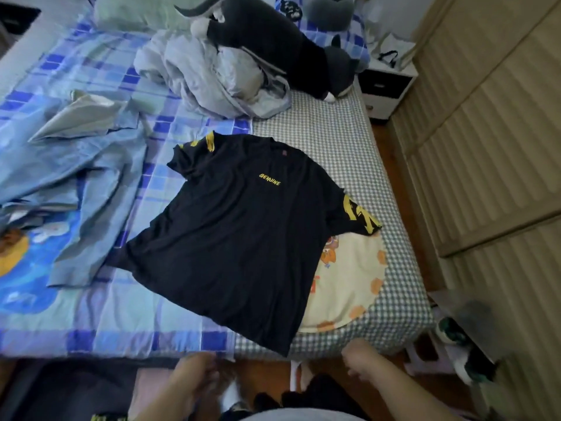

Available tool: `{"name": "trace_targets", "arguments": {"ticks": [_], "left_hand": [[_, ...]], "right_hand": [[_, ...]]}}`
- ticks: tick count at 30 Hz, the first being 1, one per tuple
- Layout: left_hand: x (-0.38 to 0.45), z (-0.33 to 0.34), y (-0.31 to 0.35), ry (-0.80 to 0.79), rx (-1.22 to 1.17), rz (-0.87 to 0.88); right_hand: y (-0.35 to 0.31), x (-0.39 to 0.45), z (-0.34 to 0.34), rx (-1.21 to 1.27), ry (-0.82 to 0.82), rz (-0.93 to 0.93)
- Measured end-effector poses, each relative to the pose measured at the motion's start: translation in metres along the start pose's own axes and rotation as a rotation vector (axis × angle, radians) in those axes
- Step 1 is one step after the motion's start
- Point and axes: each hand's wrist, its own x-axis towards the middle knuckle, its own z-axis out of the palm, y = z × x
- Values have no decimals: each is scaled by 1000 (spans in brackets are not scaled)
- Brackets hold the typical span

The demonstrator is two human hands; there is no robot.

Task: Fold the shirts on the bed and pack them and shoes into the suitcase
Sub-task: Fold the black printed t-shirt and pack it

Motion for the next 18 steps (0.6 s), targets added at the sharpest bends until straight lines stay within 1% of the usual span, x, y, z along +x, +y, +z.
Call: {"name": "trace_targets", "arguments": {"ticks": [3, 5, 7, 9, 11, 13, 14, 18], "left_hand": [[-8, 41, -22, -104, 37, -23], [-11, 63, -30, -127, -13, -31], [-11, 85, -33, -112, -75, -26], [-11, 109, -35, -60, -136, -36], [-9, 137, -37, 5, -194, -42], [-16, 171, -32, 53, -237, -55], [-18, 188, -30, 59, -250, -56], [-10, 253, -32, 88, -204, -101]], "right_hand": [[17, 10, -53, 145, 81, 39], [29, 26, -86, 275, 99, 64], [36, 49, -116, 292, 98, 81], [34, 79, -144, 225, 98, 67], [17, 106, -176, 95, 121, -28], [-6, 133, -207, -127, 220, -173], [-19, 147, -221, -198, 269, -255], [-56, 214, -262, -324, 435, -531]]}}
